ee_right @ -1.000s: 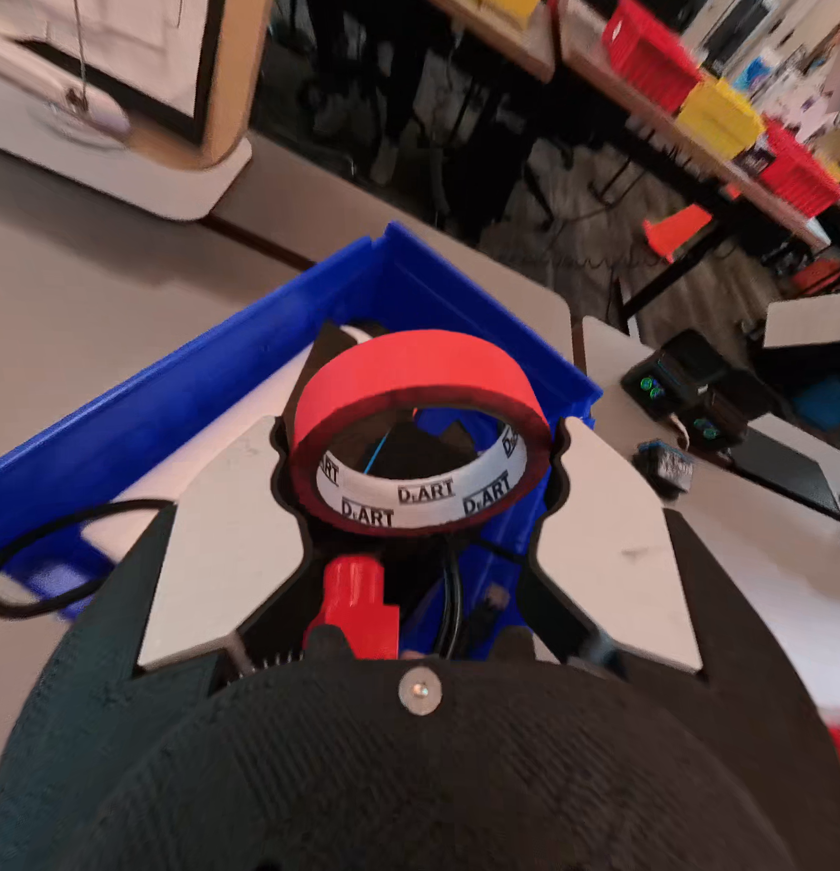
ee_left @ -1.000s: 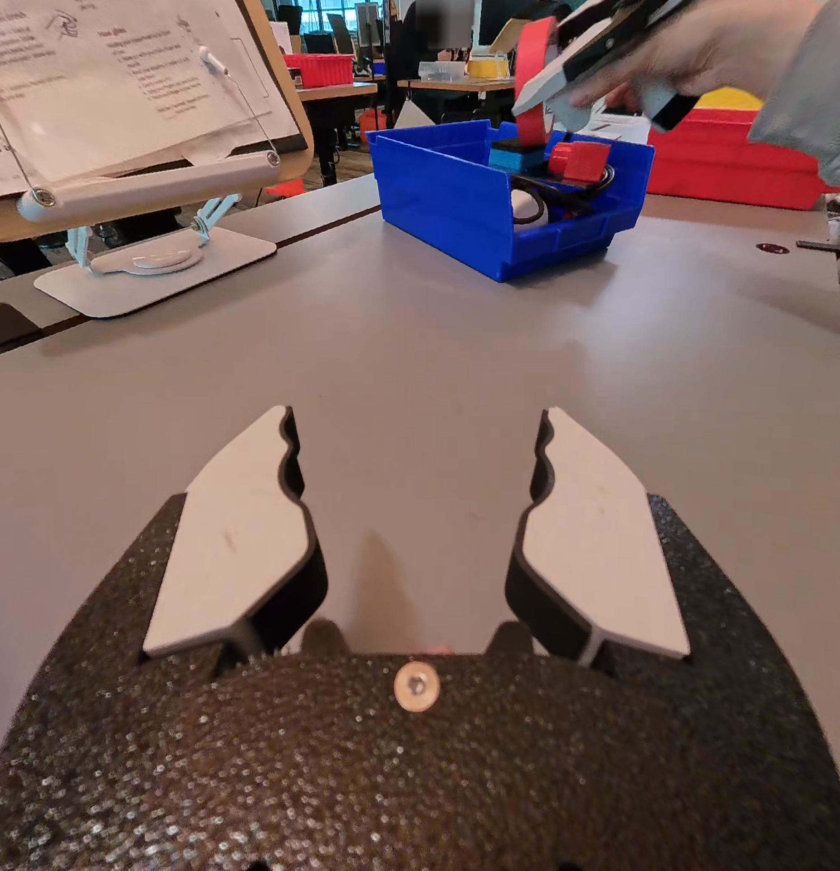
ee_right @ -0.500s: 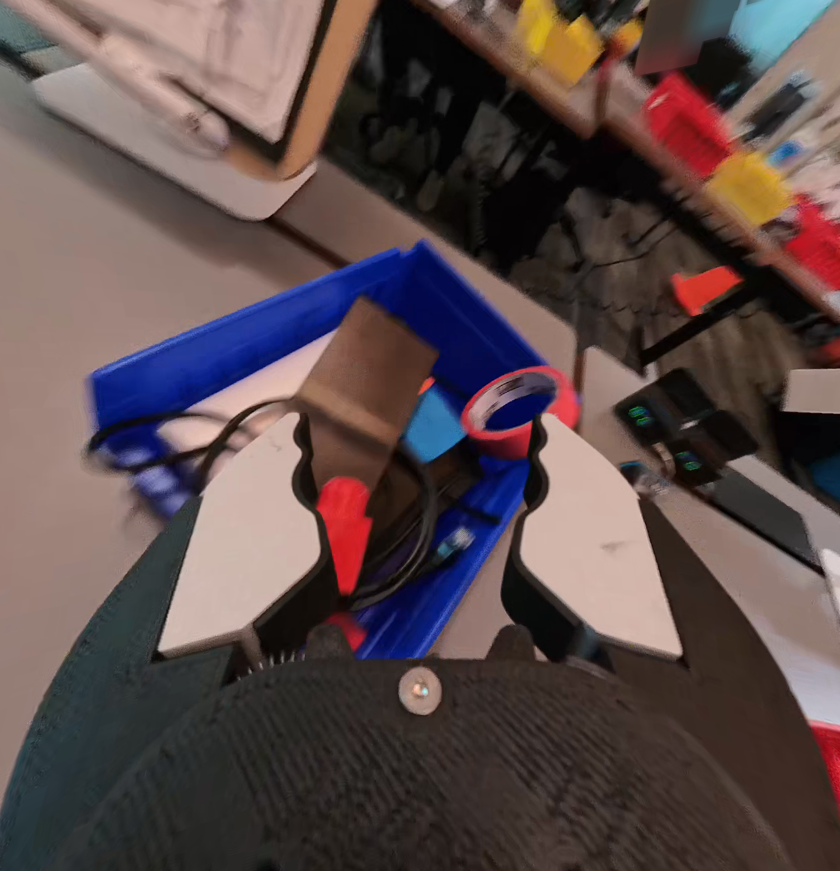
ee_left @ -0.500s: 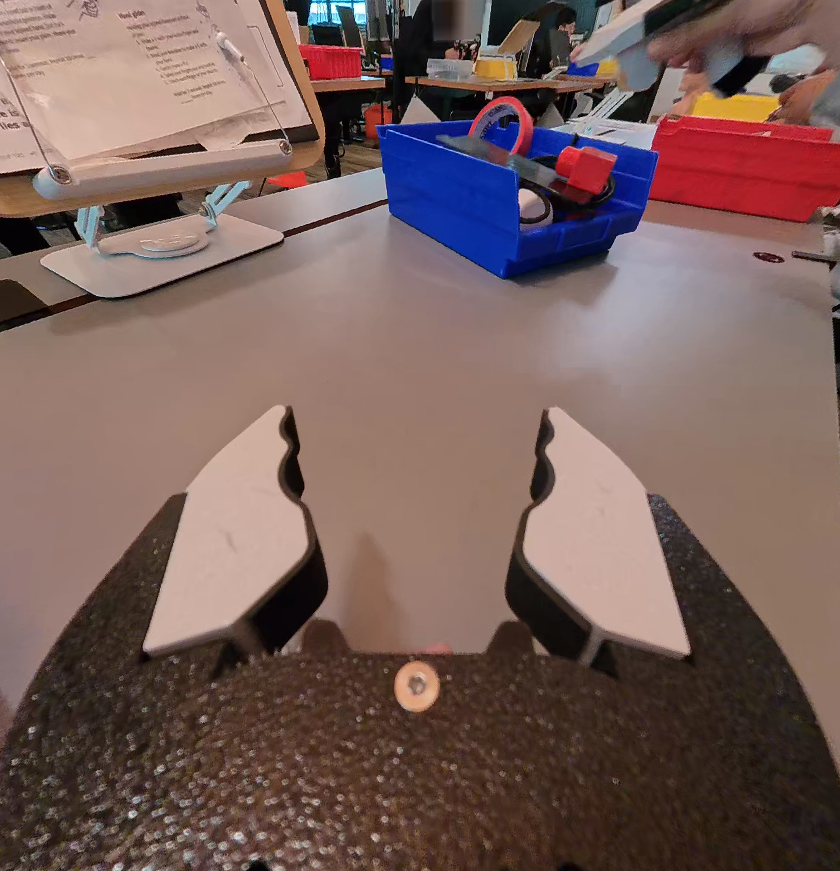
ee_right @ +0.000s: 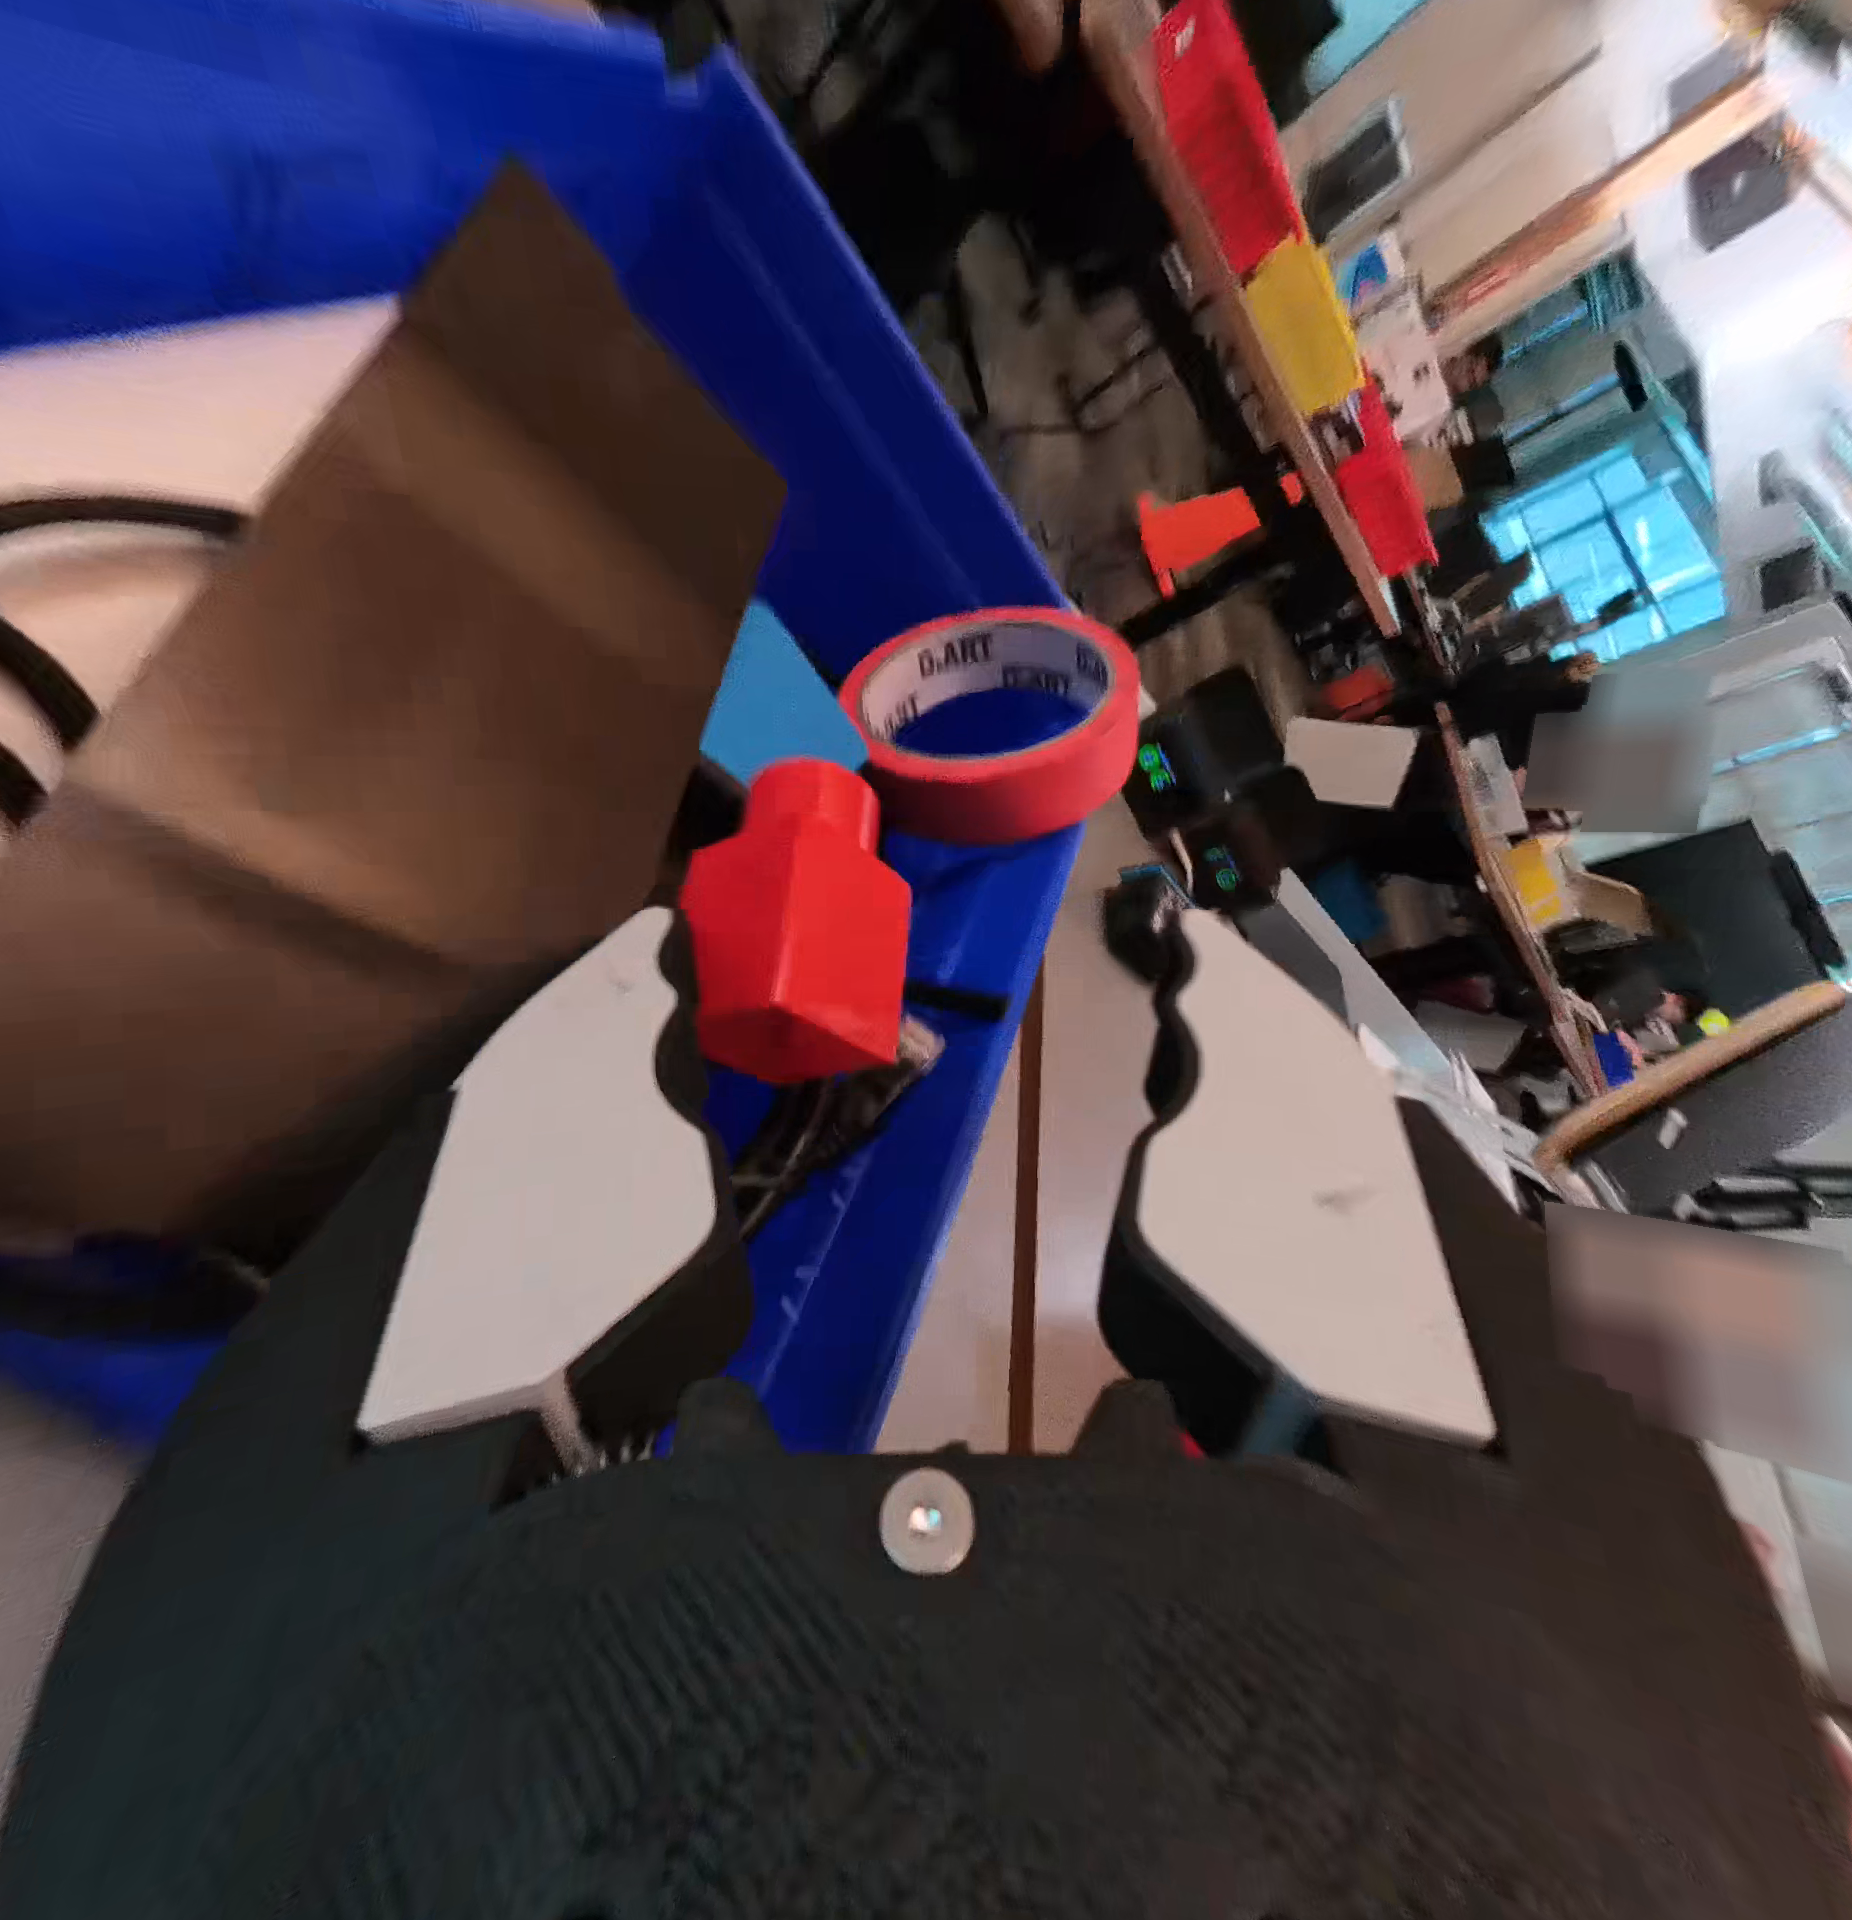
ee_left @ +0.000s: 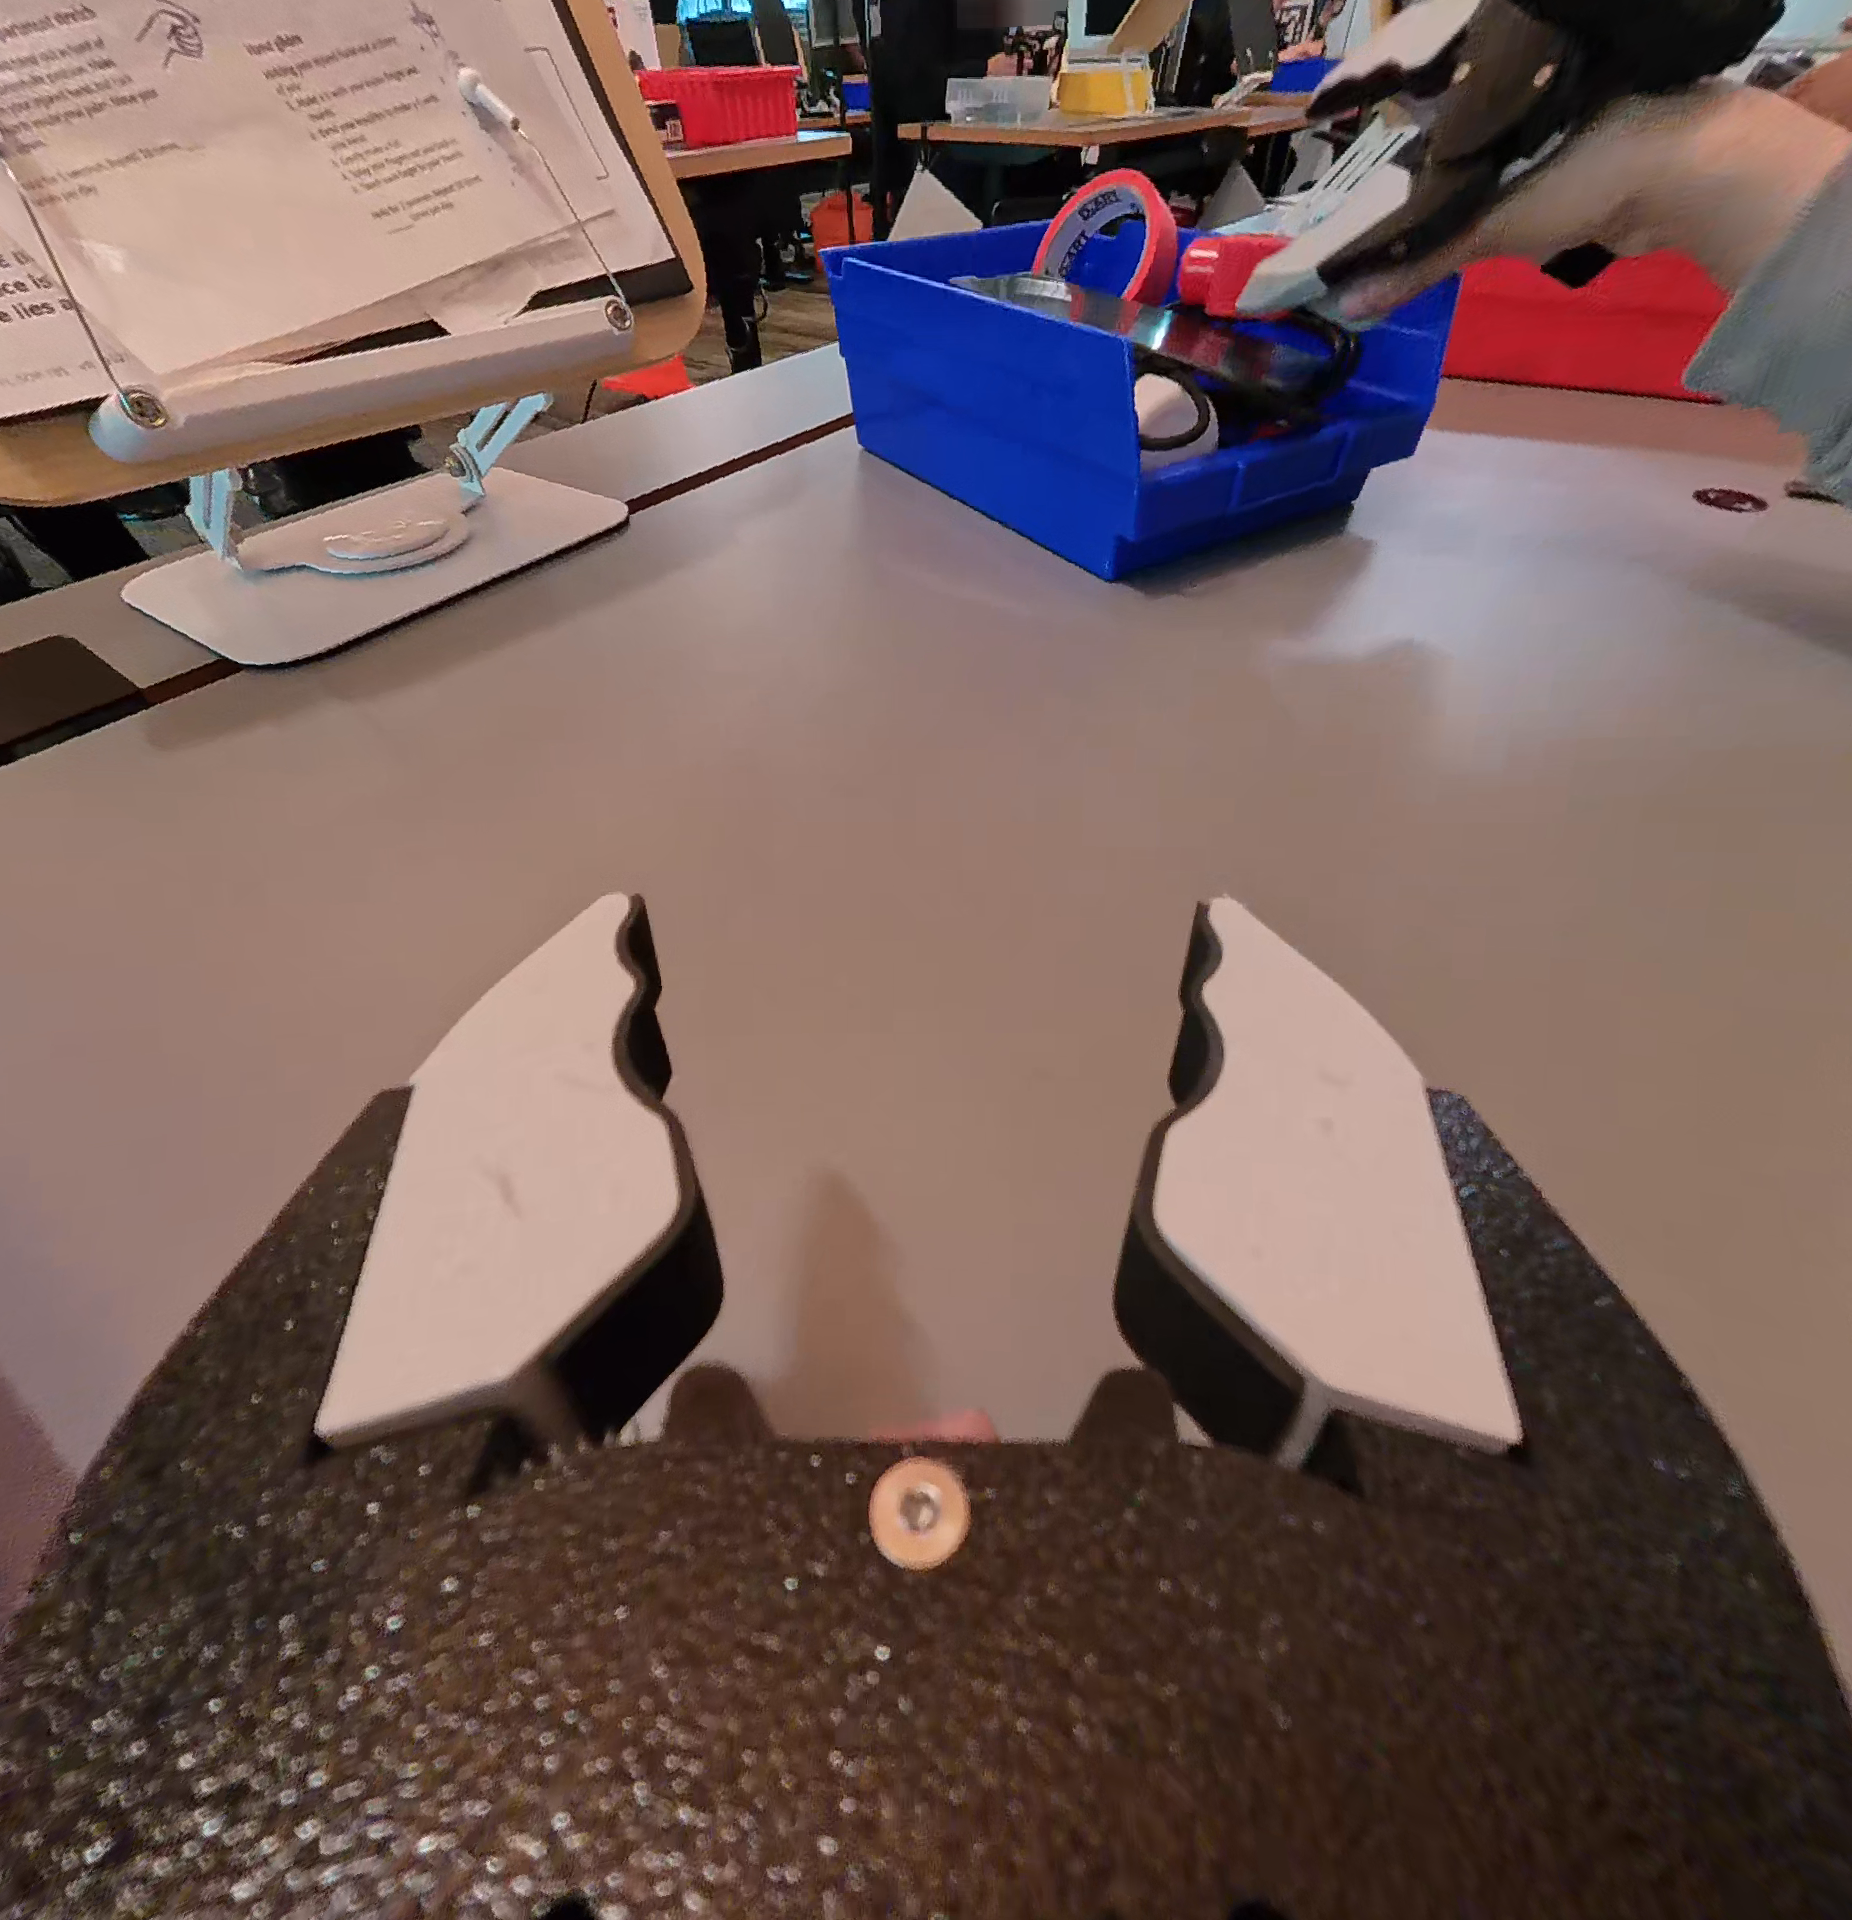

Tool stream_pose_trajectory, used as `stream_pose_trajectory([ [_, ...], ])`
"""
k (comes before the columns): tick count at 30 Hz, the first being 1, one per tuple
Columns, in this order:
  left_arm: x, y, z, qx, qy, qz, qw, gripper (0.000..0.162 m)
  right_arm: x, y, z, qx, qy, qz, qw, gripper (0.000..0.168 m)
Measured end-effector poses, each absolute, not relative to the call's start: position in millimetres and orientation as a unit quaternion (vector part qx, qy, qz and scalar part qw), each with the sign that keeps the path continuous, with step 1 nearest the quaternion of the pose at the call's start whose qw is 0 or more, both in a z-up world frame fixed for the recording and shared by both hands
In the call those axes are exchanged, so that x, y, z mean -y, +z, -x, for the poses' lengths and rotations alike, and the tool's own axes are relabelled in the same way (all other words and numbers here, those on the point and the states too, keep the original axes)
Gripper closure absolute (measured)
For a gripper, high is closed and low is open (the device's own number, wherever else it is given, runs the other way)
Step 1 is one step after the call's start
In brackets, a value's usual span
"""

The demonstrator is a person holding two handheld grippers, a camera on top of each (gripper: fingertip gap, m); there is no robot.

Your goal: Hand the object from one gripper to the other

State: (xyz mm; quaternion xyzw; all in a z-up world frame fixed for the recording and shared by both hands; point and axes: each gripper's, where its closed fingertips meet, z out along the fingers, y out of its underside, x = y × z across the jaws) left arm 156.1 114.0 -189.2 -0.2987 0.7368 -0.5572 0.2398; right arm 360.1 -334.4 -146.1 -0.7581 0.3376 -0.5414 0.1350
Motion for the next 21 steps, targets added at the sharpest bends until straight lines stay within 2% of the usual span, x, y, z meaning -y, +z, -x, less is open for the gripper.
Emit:
stream_pose_trajectory([
  [1, -115, -190, -156, -0.738, -0.554, 0.299, 0.242, 0.067, 327, -142, -362, -0.328, -0.541, 0.758, 0.158, 0.094],
  [5, -124, -188, -155, -0.732, -0.553, 0.310, 0.250, 0.067, 306, -101, -353, -0.303, -0.589, 0.710, 0.239, 0.101],
  [11, -143, -164, -156, -0.704, -0.563, 0.330, 0.280, 0.069, 256, -71, -312, -0.279, -0.525, 0.732, 0.333, 0.096],
  [17, -211, -93, -155, -0.636, -0.539, 0.377, 0.403, 0.076, 154, -48, -266, -0.207, -0.456, 0.721, 0.479, 0.094],
  [21, -303, -57, -155, -0.581, -0.455, 0.440, 0.512, 0.081, 97, -69, -253, -0.162, -0.413, 0.749, 0.492, 0.093],
])
